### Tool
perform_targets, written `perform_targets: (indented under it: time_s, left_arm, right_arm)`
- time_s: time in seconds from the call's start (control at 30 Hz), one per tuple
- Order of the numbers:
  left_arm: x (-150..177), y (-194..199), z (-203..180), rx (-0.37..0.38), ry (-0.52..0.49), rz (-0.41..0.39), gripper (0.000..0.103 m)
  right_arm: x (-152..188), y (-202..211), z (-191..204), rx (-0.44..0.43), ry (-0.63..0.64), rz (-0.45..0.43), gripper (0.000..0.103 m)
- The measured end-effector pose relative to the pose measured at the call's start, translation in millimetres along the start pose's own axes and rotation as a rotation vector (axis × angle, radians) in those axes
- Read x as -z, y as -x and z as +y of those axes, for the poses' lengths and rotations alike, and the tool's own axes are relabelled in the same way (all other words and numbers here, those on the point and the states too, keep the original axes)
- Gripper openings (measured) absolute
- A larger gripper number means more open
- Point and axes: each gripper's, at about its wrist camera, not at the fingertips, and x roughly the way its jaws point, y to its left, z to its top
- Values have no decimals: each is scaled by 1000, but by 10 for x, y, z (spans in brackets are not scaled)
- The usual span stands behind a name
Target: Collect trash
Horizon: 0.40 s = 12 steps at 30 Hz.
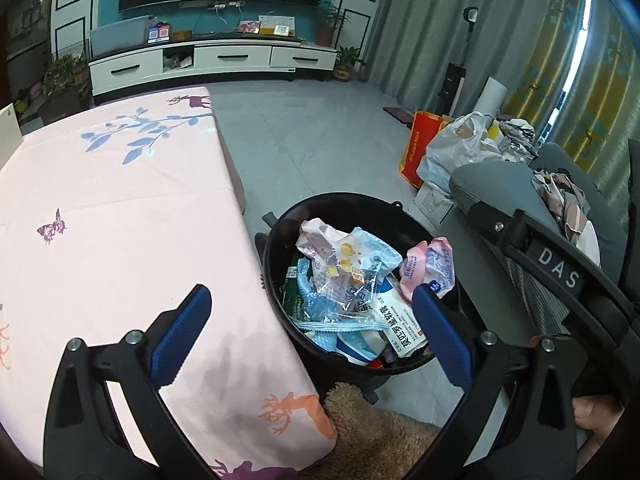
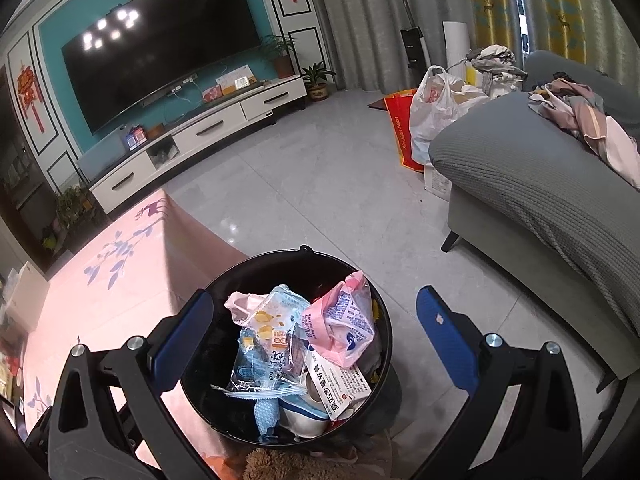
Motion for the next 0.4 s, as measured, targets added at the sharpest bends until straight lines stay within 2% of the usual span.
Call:
perform_targets:
  time_s: [0.4]
  left_arm:
    - [-3, -10, 44, 4, 24, 2, 100]
  right_arm:
    - [6, -29, 20, 24, 19, 7, 100]
